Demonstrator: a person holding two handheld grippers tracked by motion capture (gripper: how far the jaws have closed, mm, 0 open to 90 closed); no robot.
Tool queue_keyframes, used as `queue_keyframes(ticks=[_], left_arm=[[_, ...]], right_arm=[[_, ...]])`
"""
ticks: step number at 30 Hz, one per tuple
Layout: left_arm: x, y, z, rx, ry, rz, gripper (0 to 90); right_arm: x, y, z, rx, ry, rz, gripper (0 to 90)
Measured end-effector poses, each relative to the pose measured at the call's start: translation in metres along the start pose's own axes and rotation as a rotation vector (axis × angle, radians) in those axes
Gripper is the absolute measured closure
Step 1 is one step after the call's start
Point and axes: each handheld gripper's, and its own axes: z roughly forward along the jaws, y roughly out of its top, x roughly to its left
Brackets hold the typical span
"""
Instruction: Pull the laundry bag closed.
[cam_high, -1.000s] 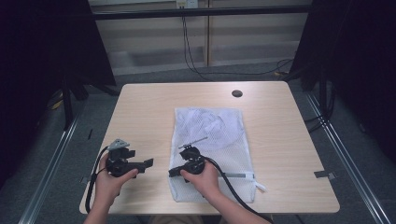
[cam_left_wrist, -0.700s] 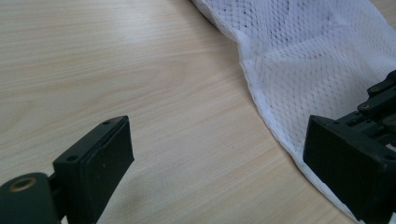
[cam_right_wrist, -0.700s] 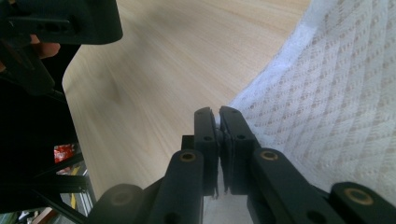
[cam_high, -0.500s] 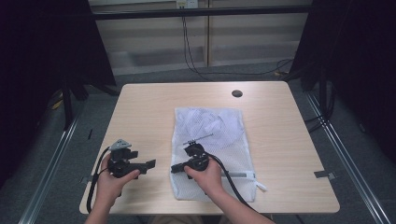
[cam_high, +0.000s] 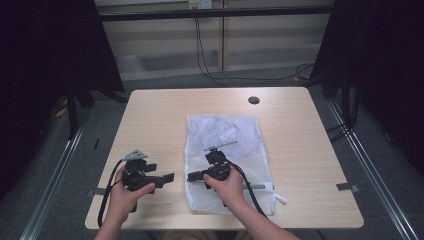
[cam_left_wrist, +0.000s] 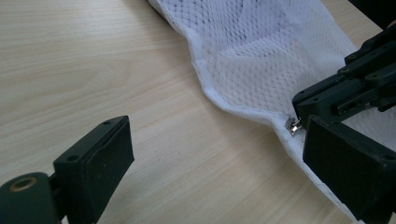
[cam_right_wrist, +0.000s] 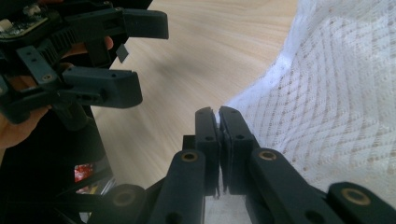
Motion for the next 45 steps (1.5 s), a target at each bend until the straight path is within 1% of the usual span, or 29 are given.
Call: queue_keyframes(ticks=[1,3,4,6,8,9,14,15,17,18,20,21,22,24,26,27,28,30,31,32,33,34,36,37,39,40,41,43,45], left_arm=[[-0.001,0.0,0.001,0.007,-0.012,0.003,8.5],[-0.004,0.0,0.004,0.01,-0.03,-0.01,8.7],[-0.005,0.0,0.005,0.017,-0.037,-0.007,8.8],[-0.007,0.0,0.007,0.029,-0.05,-0.007,8.7],[-0.008,0.0,0.009,0.032,-0.068,-0.019,9.0],[-0.009,0.0,0.01,0.037,-0.076,-0.016,9.2],[-0.012,-0.001,0.015,0.05,-0.104,-0.025,9.7],[-0.012,-0.001,0.016,0.049,-0.113,-0.032,10.0],[-0.014,-0.001,0.018,0.058,-0.124,-0.029,11.3],[-0.014,-0.001,0.019,0.062,-0.138,-0.029,11.9],[-0.017,-0.001,0.021,0.061,-0.153,-0.033,13.3],[-0.017,-0.001,0.022,0.066,-0.161,-0.023,13.6],[-0.018,-0.001,0.023,0.07,-0.169,-0.027,14.3],[-0.019,-0.002,0.025,0.067,-0.171,-0.018,15.1],[-0.021,-0.002,0.027,0.064,-0.176,-0.003,17.5],[-0.021,-0.002,0.027,0.064,-0.176,-0.003,18.8],[-0.022,-0.002,0.029,0.063,-0.205,-0.013,19.9],[-0.024,-0.002,0.031,0.069,-0.224,-0.002,23.8],[-0.024,-0.003,0.032,0.071,-0.219,0.007,24.9],[-0.024,-0.003,0.032,0.073,-0.221,0.004,26.4],[-0.024,-0.003,0.032,0.073,-0.221,0.004,27.3],[-0.024,-0.003,0.033,0.078,-0.223,0.014,28.7],[-0.025,-0.003,0.033,0.061,-0.233,0.013,31.9],[-0.025,-0.003,0.034,0.062,-0.235,0.018,33.3],[-0.026,-0.003,0.035,0.071,-0.244,0.016,33.8],[-0.027,-0.004,0.036,0.071,-0.248,-0.005,33.9],[-0.027,-0.004,0.036,0.074,-0.253,-0.013,33.8],[-0.027,-0.004,0.038,0.086,-0.267,-0.009,34.9],[-0.028,-0.003,0.039,0.091,-0.268,-0.005,38.5]], right_arm=[[0.0,0.0,-0.001,-0.003,0.001,-0.001,86.8],[0.0,0.0,-0.002,-0.004,0.006,0.007,86.9],[-0.001,0.0,-0.003,-0.006,0.005,0.002,86.8],[0.0,0.0,-0.004,-0.008,0.003,0.009,86.9],[-0.001,0.0,-0.005,-0.014,0.007,0.006,86.9],[0.0,0.001,-0.006,-0.015,0.008,0.011,86.9],[-0.001,0.002,-0.008,-0.033,0.015,0.01,86.9],[-0.001,0.002,-0.008,-0.033,0.017,0.011,86.9],[0.0,0.002,-0.009,-0.033,0.019,0.015,86.9],[0.0,0.002,-0.009,-0.034,0.02,0.017,86.9],[0.0,0.002,-0.009,-0.037,0.022,0.014,86.9],[0.0,0.002,-0.01,-0.038,0.023,0.014,86.9],[0.0,0.002,-0.01,-0.04,0.027,0.013,86.9],[0.001,0.003,-0.011,-0.037,0.027,0.019,86.9],[0.001,0.003,-0.011,-0.039,0.028,0.016,86.9],[0.001,0.003,-0.011,-0.043,0.028,0.009,86.8],[0.001,0.003,-0.012,-0.044,0.029,0.006,86.9],[0.001,0.004,-0.012,-0.045,0.03,0.005,86.9],[0.001,0.004,-0.012,-0.043,0.029,0.008,86.9],[0.002,0.004,-0.013,-0.04,0.03,0.012,86.9],[0.002,0.004,-0.012,-0.043,0.033,0.007,86.9],[0.002,0.004,-0.012,-0.044,0.032,0.004,86.9],[0.002,0.005,-0.012,-0.046,0.035,0.001,86.9],[0.003,0.005,-0.012,-0.046,0.033,0.0,86.9],[0.004,0.005,-0.013,-0.047,0.034,0.003,86.9],[0.004,0.006,-0.013,-0.048,0.034,0.002,86.9],[0.004,0.006,-0.013,-0.047,0.032,0.0,86.9],[0.004,0.006,-0.014,-0.049,0.03,-0.003,86.9],[0.004,0.007,-0.014,-0.05,0.031,-0.006,86.9]])
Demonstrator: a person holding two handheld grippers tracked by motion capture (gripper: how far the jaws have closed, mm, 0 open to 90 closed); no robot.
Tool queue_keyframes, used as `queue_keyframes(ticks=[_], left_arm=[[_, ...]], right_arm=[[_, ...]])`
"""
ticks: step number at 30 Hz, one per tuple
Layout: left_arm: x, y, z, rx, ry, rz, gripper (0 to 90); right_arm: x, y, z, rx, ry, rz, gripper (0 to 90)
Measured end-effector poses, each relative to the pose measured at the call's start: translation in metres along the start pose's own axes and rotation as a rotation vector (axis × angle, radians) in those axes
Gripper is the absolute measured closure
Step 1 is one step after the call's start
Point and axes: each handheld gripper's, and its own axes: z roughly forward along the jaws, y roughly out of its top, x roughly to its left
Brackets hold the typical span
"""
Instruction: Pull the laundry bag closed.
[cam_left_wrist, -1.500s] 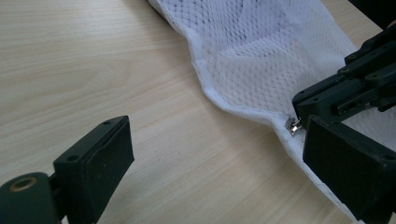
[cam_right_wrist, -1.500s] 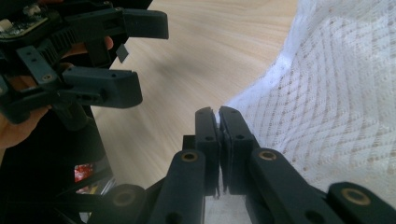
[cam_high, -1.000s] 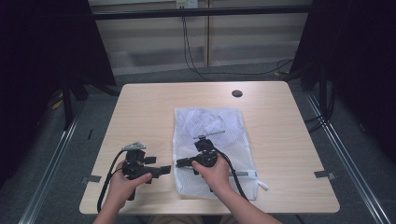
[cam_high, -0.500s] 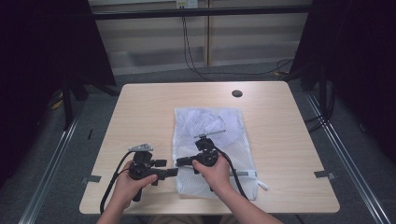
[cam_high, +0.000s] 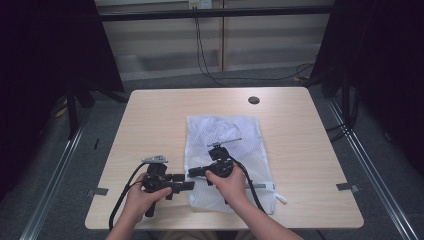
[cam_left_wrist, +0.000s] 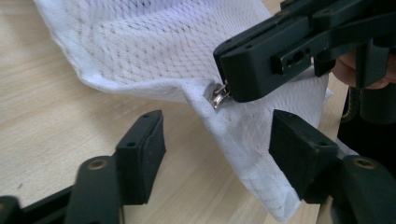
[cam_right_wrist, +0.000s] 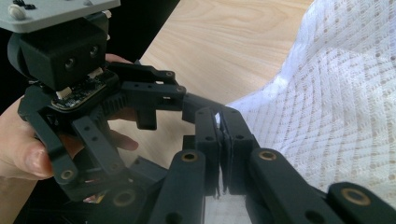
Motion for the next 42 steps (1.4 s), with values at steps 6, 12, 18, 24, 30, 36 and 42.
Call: queue_keyframes(ticks=[6,12,18,24,30,36,42], left_arm=[[0.0,0.002,0.005,0.014,-0.026,-0.026,42.3],[0.0,0.003,0.007,0.008,-0.041,-0.056,51.1],[0.001,0.003,0.008,0.017,-0.058,-0.063,62.2],[0.002,0.005,0.005,0.03,-0.062,-0.118,77.5],[0.002,0.006,0.001,0.044,-0.068,-0.158,87.1],[0.002,0.007,-0.001,0.039,-0.061,-0.162,87.7],[0.001,0.007,-0.001,0.035,-0.063,-0.168,87.8]], right_arm=[[0.001,0.0,0.0,-0.001,0.007,-0.003,86.9],[0.0,0.0,0.0,-0.001,0.008,-0.001,86.9],[0.0,0.0,0.0,-0.003,0.013,-0.001,86.9],[0.0,0.0,-0.001,-0.003,0.015,-0.004,86.9],[0.0,0.0,-0.003,0.001,0.02,0.0,86.9],[-0.002,-0.001,-0.006,0.004,0.025,0.003,86.9],[-0.006,-0.003,-0.01,0.002,0.027,0.005,87.0]])
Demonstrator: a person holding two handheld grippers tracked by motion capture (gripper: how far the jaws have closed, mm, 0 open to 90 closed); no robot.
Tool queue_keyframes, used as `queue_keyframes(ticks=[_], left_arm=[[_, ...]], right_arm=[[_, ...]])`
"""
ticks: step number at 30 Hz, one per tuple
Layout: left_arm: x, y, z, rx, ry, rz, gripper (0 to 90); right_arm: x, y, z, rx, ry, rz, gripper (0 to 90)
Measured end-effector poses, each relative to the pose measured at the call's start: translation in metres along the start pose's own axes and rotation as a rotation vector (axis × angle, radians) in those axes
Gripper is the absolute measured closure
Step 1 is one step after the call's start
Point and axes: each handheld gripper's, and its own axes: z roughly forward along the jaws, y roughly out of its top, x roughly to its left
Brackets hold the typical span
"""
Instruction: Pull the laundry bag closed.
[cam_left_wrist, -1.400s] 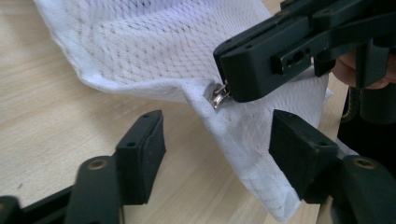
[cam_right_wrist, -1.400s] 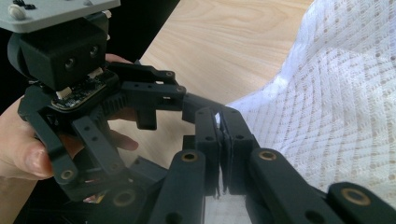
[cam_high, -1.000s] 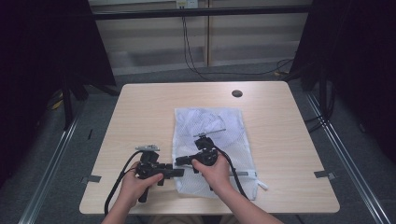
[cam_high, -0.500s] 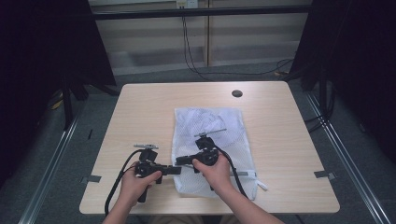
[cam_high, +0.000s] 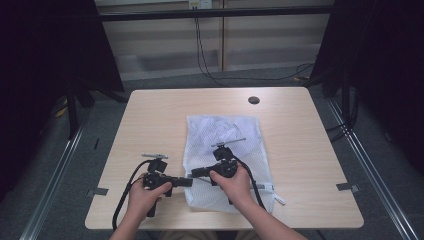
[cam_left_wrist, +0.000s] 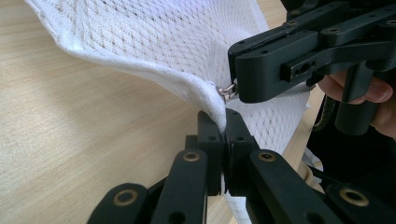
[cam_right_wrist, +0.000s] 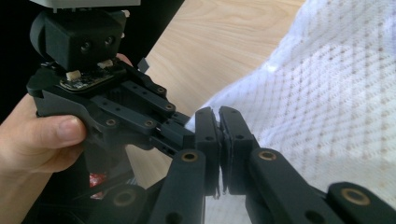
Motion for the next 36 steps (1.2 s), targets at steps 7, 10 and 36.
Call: queue_keyframes(ticks=[7,10,36], left_arm=[[-0.001,0.0,0.0,0.005,0.004,0.008,87.9],[-0.001,0.0,-0.002,-0.001,0.007,0.001,87.9],[0.002,0.0,-0.005,-0.01,0.019,-0.015,88.0]], right_arm=[[-0.003,-0.003,-0.004,0.001,0.005,0.002,87.0],[-0.005,-0.004,-0.006,-0.002,-0.005,-0.004,87.0],[-0.018,-0.009,-0.022,-0.01,-0.029,0.017,87.0]])
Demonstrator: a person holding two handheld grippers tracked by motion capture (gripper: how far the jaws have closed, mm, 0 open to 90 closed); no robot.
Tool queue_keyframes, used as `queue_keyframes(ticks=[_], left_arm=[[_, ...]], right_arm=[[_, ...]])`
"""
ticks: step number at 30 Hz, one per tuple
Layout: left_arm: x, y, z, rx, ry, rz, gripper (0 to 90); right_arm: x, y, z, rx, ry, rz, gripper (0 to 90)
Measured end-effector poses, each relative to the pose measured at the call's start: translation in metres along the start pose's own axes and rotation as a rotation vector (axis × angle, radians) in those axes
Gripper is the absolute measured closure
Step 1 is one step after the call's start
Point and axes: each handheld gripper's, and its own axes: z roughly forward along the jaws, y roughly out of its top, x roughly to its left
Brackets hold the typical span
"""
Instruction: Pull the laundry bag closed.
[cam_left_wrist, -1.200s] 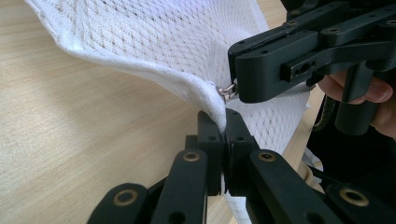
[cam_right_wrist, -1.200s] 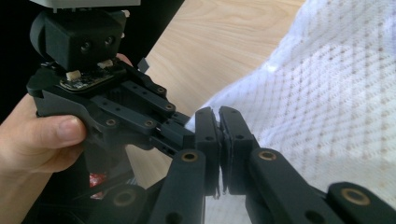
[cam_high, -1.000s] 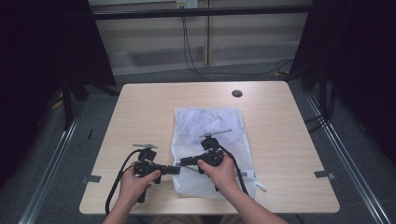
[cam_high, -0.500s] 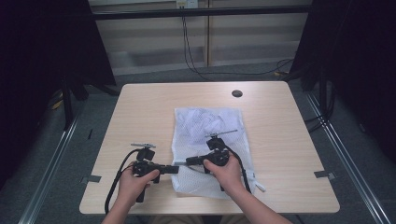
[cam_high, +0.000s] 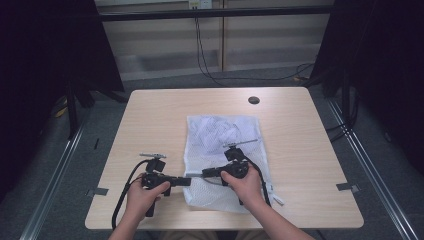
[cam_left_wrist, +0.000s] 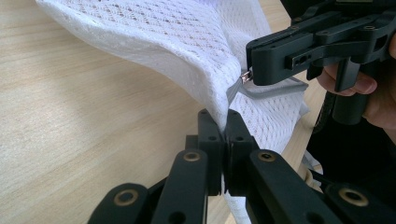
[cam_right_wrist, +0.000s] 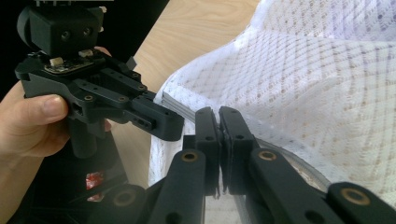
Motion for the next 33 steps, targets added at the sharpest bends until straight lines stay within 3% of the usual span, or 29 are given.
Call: queue_keyframes(ticks=[22,25,29,33], left_arm=[[0.001,0.0,-0.001,0.008,0.003,-0.002,88.1],[0.001,-0.001,-0.001,-0.006,-0.007,-0.023,88.1],[0.003,-0.001,-0.002,0.004,0.005,-0.007,88.1],[0.004,-0.002,-0.003,-0.007,-0.001,-0.026,88.1]], right_arm=[[-0.006,-0.003,-0.009,-0.002,0.007,0.017,87.0],[-0.008,-0.003,-0.01,-0.007,0.0,0.02,87.0],[-0.008,-0.003,-0.011,-0.009,0.003,0.021,86.9],[-0.012,-0.004,-0.014,-0.01,-0.006,0.025,87.0]])
